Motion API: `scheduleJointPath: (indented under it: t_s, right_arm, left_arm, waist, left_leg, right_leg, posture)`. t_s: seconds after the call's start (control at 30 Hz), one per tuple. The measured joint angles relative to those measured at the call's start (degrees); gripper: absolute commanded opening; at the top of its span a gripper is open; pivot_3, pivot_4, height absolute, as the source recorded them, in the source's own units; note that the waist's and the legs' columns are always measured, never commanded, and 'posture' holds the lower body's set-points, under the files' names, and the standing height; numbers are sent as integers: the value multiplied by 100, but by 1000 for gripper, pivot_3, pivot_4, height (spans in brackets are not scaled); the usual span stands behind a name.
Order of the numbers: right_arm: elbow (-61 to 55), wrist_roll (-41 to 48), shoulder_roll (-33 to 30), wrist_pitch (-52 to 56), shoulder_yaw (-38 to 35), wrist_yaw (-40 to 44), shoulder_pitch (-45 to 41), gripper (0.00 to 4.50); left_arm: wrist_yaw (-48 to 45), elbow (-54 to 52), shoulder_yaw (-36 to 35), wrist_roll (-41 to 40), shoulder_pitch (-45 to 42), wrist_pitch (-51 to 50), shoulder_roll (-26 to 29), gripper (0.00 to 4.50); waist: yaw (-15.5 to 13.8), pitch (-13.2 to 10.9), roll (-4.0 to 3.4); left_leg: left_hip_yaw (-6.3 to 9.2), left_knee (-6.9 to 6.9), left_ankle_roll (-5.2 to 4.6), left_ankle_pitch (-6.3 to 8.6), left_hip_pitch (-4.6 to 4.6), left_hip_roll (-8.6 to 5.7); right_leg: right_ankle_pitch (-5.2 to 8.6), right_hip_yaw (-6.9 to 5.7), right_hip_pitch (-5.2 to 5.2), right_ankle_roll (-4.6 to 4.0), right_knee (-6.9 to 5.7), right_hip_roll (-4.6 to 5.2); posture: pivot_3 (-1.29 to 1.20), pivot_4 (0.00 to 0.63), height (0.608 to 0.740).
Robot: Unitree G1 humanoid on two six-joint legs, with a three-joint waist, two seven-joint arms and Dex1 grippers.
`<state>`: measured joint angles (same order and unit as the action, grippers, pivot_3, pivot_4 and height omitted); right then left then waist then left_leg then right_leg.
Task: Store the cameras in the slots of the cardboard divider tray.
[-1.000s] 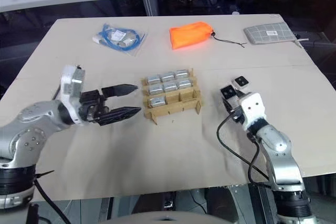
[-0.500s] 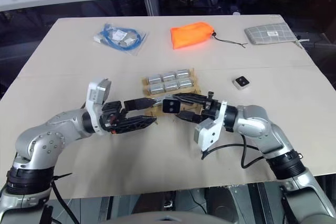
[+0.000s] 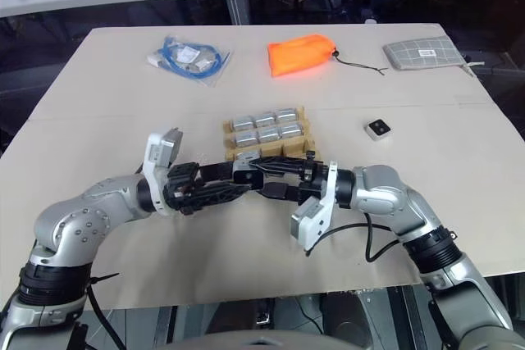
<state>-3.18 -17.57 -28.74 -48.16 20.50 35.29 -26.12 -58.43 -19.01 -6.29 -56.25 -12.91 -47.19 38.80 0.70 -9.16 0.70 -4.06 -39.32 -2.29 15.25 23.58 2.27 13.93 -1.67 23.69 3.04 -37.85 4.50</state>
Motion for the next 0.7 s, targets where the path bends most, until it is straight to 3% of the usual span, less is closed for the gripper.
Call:
scheduleJointPath:
  t_s: [0.07,0.2,0.27,0.4,0.6,0.7]
  right_arm:
    - [28,32,3,55,13,-4,1,1819]
    - [30,115,8,107,16,-34,8,1819]
    - [-110,187,11,389,25,-16,103,2969]
    - [-321,387,-59,1044,-13,142,272,4422]
    - [-478,758,-233,1858,-380,177,685,4422]
    - [-567,1005,-302,2355,-820,122,931,4422]
  left_arm:
    - [-36,-32,8,58,-4,34,3,789]
    - [-50,-60,8,133,-41,105,19,767]
    - [-50,-52,18,212,-78,138,7,767]
    - [-35,60,65,270,-302,136,-34,767]
    - [77,473,370,946,-1050,565,-212,767]
    - [188,1222,886,2243,-1481,1537,-174,767]
  waist:
    - [0,0,1]
    - [0,0,1]
    - [-7,0,1]
    - [-18,0,3]
    - [-38,-2,6]
    - [-49,-2,5]
  left_leg:
    - [0,0,0,0,1,0]
    - [-1,0,0,0,0,0]
    - [1,0,0,0,1,0]
    - [2,-2,0,0,2,-1]
    - [2,-3,-1,0,4,-4]
    - [-8,-2,-1,0,2,-7]
  right_leg:
    - [0,0,0,0,0,0]
    - [0,1,0,0,0,0]
    - [0,-1,0,0,0,0]
    - [0,-3,-1,0,0,1]
    - [0,-4,-1,0,2,-1]
    - [0,-3,-3,0,1,-3]
  posture:
    - [0,150,740]
    - [0,150,740]
    - [0,150,740]
    - [0,150,740]
    - [0,150,740]
    - [0,150,740]
